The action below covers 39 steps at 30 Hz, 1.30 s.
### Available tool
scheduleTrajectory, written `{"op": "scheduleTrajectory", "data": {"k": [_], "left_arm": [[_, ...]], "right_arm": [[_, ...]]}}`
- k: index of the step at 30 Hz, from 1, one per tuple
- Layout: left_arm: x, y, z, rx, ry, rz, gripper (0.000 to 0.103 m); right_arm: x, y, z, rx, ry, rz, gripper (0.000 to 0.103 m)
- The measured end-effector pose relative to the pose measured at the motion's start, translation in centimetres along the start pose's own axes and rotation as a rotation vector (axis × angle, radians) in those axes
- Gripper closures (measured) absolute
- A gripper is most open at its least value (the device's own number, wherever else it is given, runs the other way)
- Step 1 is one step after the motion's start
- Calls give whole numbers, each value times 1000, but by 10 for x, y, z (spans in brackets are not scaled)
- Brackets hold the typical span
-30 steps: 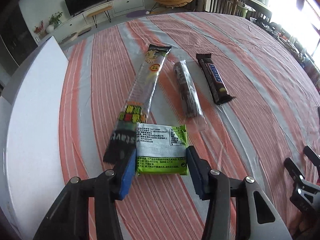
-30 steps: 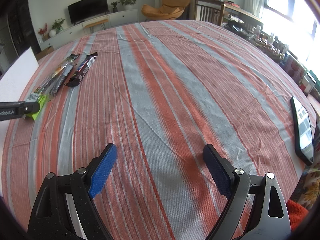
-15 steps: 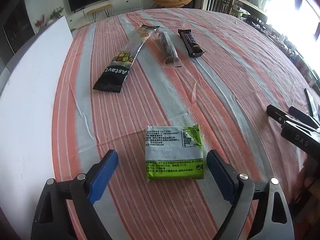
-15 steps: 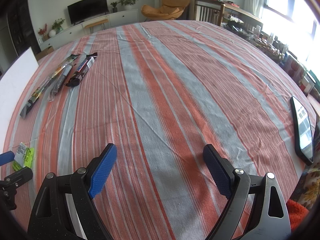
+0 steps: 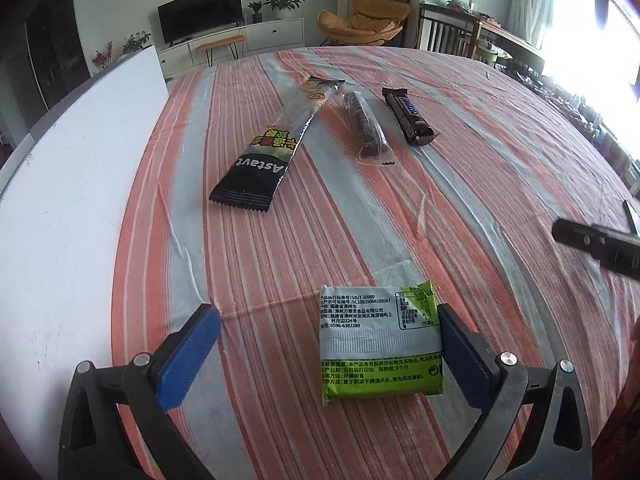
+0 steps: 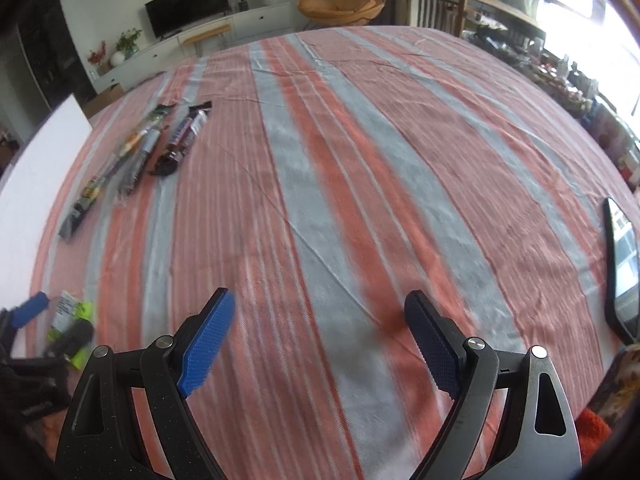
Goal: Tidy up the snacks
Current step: 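Grasp the green pack with the left gripper while the right grasps the Snickers bar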
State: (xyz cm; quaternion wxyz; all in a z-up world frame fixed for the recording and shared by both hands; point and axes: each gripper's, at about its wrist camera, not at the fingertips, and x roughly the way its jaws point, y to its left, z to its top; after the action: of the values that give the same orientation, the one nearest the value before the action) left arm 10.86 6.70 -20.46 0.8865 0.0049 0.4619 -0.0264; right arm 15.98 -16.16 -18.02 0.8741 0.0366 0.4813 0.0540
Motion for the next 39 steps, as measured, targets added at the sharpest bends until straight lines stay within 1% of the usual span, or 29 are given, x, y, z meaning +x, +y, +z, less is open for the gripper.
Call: {"op": "scheduleTrajectory", "data": {"k": [2, 4, 6, 10, 12, 13, 14, 15, 18, 19, 20, 21, 22, 29, 34, 39], "left_arm": [[0, 0, 0, -2, -1, 1, 0], [-1, 0, 0, -2, -1, 2, 0], [-1, 0, 1, -2, -1, 2, 0], [-1, -1, 1, -2, -1, 2, 0], [-1, -1, 1, -2, -1, 2, 0], [-1, -1, 1, -2, -1, 2, 0], [-1, -1, 1, -2, -1, 2, 0], [-1, -1, 1, -2, -1, 2, 0], [-1, -1, 1, -3, -1, 3, 0], [-1, -1, 1, -3, -1, 3, 0], [-1, -2, 1, -3, -1, 3, 0], [-1, -2, 1, -4, -1, 3, 0], [-1, -1, 1, -4, -1, 3, 0], [-1, -1, 2, -4, -1, 3, 0], [-1, -1, 2, -4, -1, 3, 0], [-1, -1, 2, -3, -2, 3, 0]], "right_arm": [[5, 17, 28, -36, -8, 39, 16], [13, 39, 54, -93, -28, 57, 17], [26, 60, 78, -129, -26, 81, 17], [59, 86, 107, -115, 36, 114, 17], [76, 93, 110, -108, 74, 107, 24], [84, 95, 110, -109, 101, 104, 40], [92, 96, 108, -108, 136, 105, 59], [89, 99, 108, -123, 110, 92, 60], [88, 104, 106, -170, 121, 72, 60], [87, 105, 105, -186, 121, 57, 65], [85, 104, 104, -198, 120, 41, 75], [84, 103, 102, -205, 122, 32, 82], [82, 100, 101, -199, 127, 40, 84], [64, 81, 77, -172, 138, 80, 85], [43, 67, 45, -178, 122, 93, 85], [18, 52, 9, -174, 75, 87, 84]]}}
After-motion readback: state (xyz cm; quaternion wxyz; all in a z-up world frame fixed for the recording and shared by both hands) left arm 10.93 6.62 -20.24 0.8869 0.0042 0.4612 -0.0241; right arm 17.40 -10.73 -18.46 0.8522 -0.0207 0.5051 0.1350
